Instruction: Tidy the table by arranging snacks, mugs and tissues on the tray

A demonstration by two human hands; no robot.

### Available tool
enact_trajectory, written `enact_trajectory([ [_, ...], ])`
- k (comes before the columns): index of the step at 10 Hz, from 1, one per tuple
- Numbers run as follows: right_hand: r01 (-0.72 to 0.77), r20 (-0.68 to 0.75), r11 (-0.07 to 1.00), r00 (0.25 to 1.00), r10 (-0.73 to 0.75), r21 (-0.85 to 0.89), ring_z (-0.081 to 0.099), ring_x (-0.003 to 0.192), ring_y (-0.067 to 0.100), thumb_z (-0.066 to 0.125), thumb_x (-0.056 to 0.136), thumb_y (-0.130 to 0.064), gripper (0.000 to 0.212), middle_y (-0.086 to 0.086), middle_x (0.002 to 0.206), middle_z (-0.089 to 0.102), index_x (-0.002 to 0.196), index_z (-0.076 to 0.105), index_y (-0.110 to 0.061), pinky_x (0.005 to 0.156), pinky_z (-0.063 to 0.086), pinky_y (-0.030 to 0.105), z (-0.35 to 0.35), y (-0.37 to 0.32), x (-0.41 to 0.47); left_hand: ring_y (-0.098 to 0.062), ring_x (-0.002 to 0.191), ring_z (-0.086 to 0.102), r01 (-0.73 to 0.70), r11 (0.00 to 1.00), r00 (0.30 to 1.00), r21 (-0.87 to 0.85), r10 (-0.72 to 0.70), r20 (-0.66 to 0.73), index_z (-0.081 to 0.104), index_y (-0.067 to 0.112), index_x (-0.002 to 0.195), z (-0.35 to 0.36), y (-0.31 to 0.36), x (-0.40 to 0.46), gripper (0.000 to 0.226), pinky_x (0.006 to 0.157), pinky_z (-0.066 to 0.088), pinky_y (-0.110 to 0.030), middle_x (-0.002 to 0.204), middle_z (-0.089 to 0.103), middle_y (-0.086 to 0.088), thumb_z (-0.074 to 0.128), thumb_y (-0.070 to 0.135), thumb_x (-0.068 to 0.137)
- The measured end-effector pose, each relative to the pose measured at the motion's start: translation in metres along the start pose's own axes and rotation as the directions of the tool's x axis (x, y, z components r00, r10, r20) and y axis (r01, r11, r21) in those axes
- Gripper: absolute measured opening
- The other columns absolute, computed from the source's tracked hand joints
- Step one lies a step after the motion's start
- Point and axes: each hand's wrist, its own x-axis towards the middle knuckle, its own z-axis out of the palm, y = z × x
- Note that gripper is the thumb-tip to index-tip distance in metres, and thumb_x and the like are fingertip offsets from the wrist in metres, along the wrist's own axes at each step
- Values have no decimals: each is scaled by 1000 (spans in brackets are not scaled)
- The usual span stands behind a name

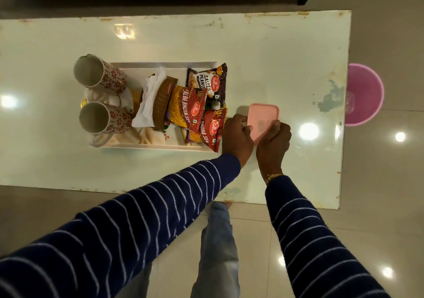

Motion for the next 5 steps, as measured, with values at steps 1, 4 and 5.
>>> enact_trajectory([
  [1, -10, 29, 1000, 1000, 10, -11, 54, 103, 30, 25, 107, -40, 42, 12, 113, 57, 115, 50, -8, 84, 42, 38, -2, -2, 1, -25, 106, 60, 31, 999, 999, -7, -31, -29, 59, 5, 118, 3, 2, -2, 22, 84, 53, -31, 116, 60, -13, 58, 9, 97],
  [4, -82, 16, 981, 996, 86, -174, 41, 127, 46, 32, 97, -63, 62, 17, 143, 39, 144, 36, -21, 99, 37, 60, -48, -39, -23, -28, 125, 54, -18, 999, 966, 27, 11, 259, 42, 6, 142, -54, 17, -38, 57, 102, 47, -37, 137, 54, -13, 64, 28, 94],
  [5, -12, -40, 984, 999, 5, -179, 43, 125, 48, 32, 98, -62, 60, 17, 141, 43, 141, 39, -21, 98, 37, 62, -63, -52, -52, -24, 132, 47, -125, 991, 935, 36, 106, 339, 37, 12, 147, -85, 18, -60, 60, 108, 42, -36, 145, 48, -9, 61, 30, 96],
])
